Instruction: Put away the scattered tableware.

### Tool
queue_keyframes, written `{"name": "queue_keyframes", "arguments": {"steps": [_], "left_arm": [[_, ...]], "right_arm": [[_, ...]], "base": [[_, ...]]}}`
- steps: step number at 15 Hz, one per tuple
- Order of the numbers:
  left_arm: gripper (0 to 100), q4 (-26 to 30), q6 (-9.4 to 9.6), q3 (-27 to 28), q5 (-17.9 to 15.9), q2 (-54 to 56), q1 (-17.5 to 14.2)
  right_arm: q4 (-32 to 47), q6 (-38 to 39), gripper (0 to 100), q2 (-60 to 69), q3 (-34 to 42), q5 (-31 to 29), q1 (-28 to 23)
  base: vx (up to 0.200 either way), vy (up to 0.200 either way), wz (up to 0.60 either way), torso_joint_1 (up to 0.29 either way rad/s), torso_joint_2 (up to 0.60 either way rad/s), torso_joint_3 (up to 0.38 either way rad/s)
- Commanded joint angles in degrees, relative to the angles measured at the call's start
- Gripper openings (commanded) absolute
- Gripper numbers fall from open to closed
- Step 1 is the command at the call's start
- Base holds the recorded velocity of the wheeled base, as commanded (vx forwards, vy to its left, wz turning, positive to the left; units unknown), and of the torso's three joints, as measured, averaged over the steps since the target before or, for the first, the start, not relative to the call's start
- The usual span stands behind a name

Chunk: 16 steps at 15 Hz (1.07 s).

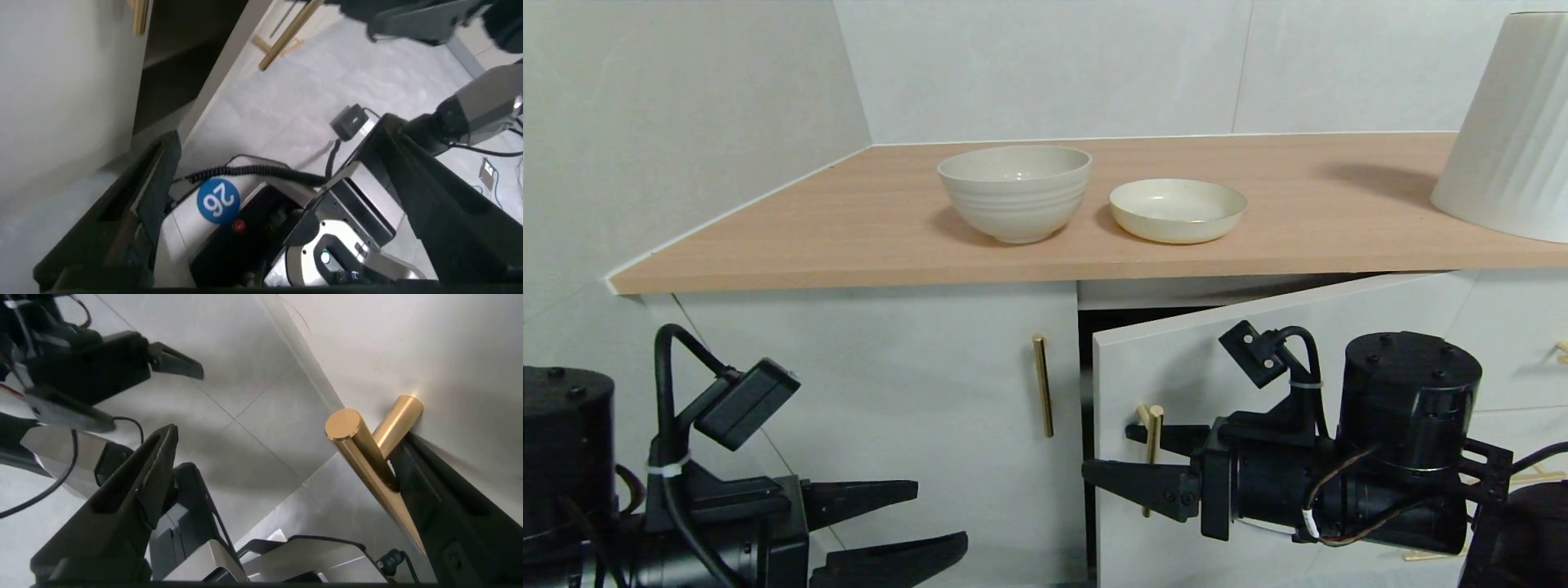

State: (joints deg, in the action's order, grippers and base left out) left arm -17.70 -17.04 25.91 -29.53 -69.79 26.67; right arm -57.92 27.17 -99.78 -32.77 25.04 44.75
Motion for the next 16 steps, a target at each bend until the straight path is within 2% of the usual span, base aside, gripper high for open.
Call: {"name": "queue_keyframes", "arguments": {"steps": [1,2,3,5,7,9,10,12,13,14,16], "left_arm": [[100,-0.1,-0.01,-0.2,0.0,-0.7,0.2],[100,-0.1,-0.01,-0.2,0.0,-0.7,0.3],[0,-0.1,-0.1,-0.2,0.0,-0.7,0.4],[0,-1.4,-0.1,0.6,0.0,-1.2,0.5],[0,-4.0,1.05,0.6,0.1,-3.6,0.5],[0,-5.6,1.31,0.6,0.3,-6.2,0.5],[0,-5.7,1.4,1.6,0.3,-7.9,0.7],[0,-5.8,2.98,4.2,0.5,-11.1,1.0],[0,-5.7,4.03,7.1,0.4,-13.7,1.0],[0,-5.7,4.21,9.5,0.5,-16.7,1.5],[0,-5.9,4.12,10.8,0.3,-19.9,2.5]], "right_arm": [[-0.1,0.0,100,-0.2,0.0,0.0,0.1],[-0.1,0.0,100,-0.2,0.0,0.0,0.0],[-0.1,0.0,100,-0.2,0.0,0.0,0.0],[-0.1,0.0,100,-0.2,0.0,0.0,0.1],[-0.1,0.0,100,-0.3,-0.1,0.0,0.1],[-0.1,0.0,100,-0.4,-0.1,0.0,0.0],[-0.1,0.0,100,-0.4,-0.1,0.0,0.0],[-0.1,0.0,100,-0.2,0.0,0.0,0.0],[-0.1,-0.1,100,-0.2,-0.1,0.0,0.0],[-0.1,-0.1,100,-0.2,-0.2,0.0,0.0],[-0.1,-0.1,100,-0.2,-0.2,0.0,0.0]], "base": [[0.0,0.0,0.0,0.0,0.0,0.0],[0.0,0.0,0.0,0.0,0.0,0.0],[0.0,0.0,0.0,0.0,0.0,0.0],[0.0,0.0,0.0,0.0,0.0,0.0],[0.0,0.0,0.0,0.0,0.0,0.0],[0.0,0.0,0.0,0.0,0.0,0.0],[0.0,0.0,0.0,0.0,0.0,0.0],[0.0,0.0,0.0,0.0,0.0,0.0],[0.0,0.0,0.0,0.0,0.0,0.0],[0.0,0.0,0.0,0.0,0.0,0.0],[0.0,0.0,0.0,0.0,0.0,0.0]]}}
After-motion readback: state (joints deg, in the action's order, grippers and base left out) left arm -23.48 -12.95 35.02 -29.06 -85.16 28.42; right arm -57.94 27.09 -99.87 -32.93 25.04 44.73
